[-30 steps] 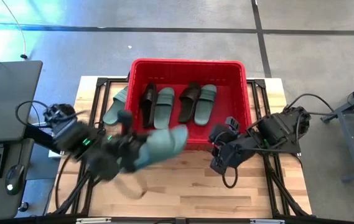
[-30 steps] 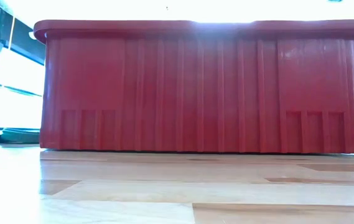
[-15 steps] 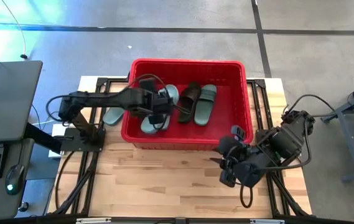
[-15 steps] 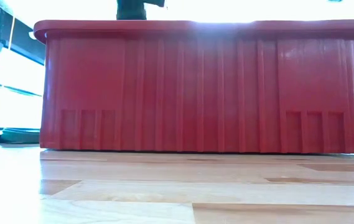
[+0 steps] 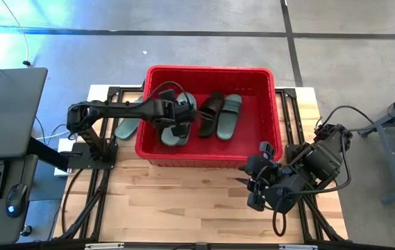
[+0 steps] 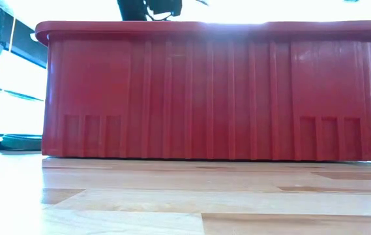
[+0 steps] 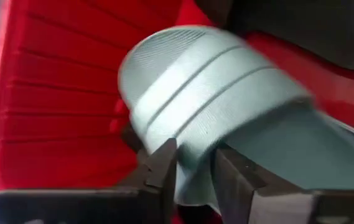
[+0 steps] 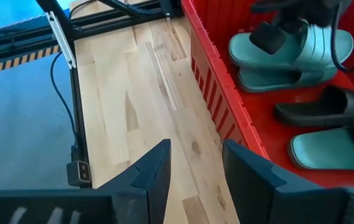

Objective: Pick and place slides into bin
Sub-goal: Put the green slide into the red bin

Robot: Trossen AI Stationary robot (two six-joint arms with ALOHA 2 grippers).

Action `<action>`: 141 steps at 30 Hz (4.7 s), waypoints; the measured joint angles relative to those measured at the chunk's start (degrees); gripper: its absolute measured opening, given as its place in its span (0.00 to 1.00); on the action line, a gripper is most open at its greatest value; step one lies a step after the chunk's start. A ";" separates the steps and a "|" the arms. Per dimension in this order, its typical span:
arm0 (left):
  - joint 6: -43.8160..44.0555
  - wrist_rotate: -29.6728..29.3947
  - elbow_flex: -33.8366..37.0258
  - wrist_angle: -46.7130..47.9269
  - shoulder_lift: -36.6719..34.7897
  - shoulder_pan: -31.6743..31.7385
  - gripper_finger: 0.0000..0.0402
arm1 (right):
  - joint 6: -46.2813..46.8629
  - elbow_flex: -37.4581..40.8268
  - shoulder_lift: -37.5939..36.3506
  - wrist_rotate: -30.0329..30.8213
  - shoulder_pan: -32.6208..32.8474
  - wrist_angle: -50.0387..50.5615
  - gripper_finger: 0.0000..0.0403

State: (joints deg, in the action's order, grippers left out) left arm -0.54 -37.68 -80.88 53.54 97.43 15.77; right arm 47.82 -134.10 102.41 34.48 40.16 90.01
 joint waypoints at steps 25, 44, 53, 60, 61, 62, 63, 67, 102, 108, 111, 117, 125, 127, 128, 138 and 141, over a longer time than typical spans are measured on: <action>-8.60 12.33 -28.22 19.13 1.36 -0.36 0.46 | -9.80 -0.02 0.01 10.02 -0.54 -0.03 0.33; 1.82 2.14 -37.40 36.51 -2.20 -18.32 0.46 | -4.77 -0.02 0.02 10.11 -2.29 -0.01 0.33; 18.98 -1.29 -15.16 36.53 -16.73 -19.11 0.46 | -4.41 -0.02 0.02 10.05 -2.27 0.01 0.33; 31.61 -1.22 3.58 36.52 -31.50 -19.11 0.46 | -6.75 -0.02 0.02 10.01 -2.27 0.00 0.33; 32.52 -1.10 5.83 36.50 -33.38 -19.11 0.46 | -6.82 -0.02 0.02 9.98 -2.27 0.01 0.33; 33.34 -0.96 7.90 36.54 -35.25 -19.11 0.46 | -6.81 -0.02 0.02 9.97 -2.27 0.00 0.33; 34.07 -0.73 9.82 36.47 -37.09 -19.11 0.46 | -6.75 -0.02 0.02 9.97 -2.27 0.00 0.33; 36.60 -0.24 16.25 36.49 -42.67 -19.11 0.46 | -6.84 -0.02 0.02 9.97 -2.28 0.01 0.33; 15.84 11.64 34.43 15.19 -49.78 2.43 0.29 | -4.29 -0.02 0.04 12.87 -2.32 -0.43 0.33; -4.23 14.07 34.46 14.93 -46.98 18.70 0.28 | -3.77 -0.02 0.04 12.02 -2.32 -0.47 0.33; -15.76 17.95 34.46 13.53 -45.43 26.91 0.28 | -3.72 -0.02 0.04 12.02 -2.32 -0.48 0.33; -24.73 24.51 34.46 10.45 -41.49 38.94 0.28 | -3.70 -0.02 0.04 12.04 -2.31 -0.70 0.33; -27.67 29.90 34.46 7.88 -31.28 42.73 0.28 | -2.05 -0.02 0.04 12.07 -2.32 -0.69 0.33; -27.73 29.36 34.46 8.03 -29.16 42.64 0.28 | -1.54 -0.02 0.06 12.07 -2.32 -0.69 0.33; -27.75 28.09 34.46 8.51 -28.64 41.93 0.28 | -1.54 -0.02 0.05 12.07 -2.32 -0.69 0.33; -27.86 22.68 34.46 10.74 -27.04 36.70 0.28 | -1.73 -0.02 0.07 12.50 -2.32 -0.67 0.33; -25.06 22.75 34.46 8.82 -27.00 36.69 0.28 | -1.76 -0.02 0.07 12.50 -2.30 -0.67 0.33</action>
State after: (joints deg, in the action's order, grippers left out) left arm -25.60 -14.93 -46.41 62.36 70.43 52.47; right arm 46.06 -134.13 102.48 46.98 37.86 89.34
